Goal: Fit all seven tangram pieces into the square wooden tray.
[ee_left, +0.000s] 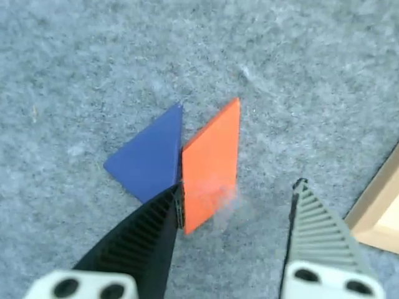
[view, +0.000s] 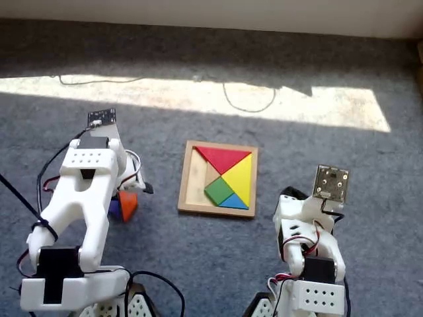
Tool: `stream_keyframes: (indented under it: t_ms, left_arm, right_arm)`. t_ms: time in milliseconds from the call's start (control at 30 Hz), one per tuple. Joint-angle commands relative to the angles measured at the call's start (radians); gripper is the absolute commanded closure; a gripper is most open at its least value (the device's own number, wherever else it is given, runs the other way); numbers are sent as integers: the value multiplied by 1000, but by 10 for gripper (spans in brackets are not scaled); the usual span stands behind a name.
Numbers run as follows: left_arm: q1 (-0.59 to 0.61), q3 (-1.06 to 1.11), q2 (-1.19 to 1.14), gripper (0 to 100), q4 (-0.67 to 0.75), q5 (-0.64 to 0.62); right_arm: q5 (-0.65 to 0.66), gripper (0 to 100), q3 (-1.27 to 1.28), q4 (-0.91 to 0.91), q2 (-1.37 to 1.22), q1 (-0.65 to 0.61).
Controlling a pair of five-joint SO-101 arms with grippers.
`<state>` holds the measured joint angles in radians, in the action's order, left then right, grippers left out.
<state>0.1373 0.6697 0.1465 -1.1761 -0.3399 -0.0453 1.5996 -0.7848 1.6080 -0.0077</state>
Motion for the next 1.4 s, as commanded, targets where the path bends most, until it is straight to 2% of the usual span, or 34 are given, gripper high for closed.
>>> stream_keyframes:
  t_ms: [0,167,367,533,767,967,1067,1233,1367]
  left_arm:
    - [15,48,7,745,104,-2]
    - [10,160,8,795,298,5]
    - [-30,160,7,857,299,5]
    - [-68,159,8,994,305,5]
    - [-108,133,19,995,292,5]
    - [-197,-50,19,995,132,0]
    - [-274,-148,19,995,97,0]
    - [-390,-239,8,995,117,0]
    - [-438,-219,7,995,270,0]
  right_arm:
    - [-9,985,-51,25,19,4]
    - [-9,985,-51,25,19,4]
    - [-9,985,-51,25,19,4]
    - [-9,985,-51,25,19,4]
    - [-9,985,-51,25,19,4]
    - [-9,985,-51,25,19,4]
    - [-9,985,-51,25,19,4]
    - [-8,985,-51,25,19,4]
    - [-8,985,-51,25,19,4]
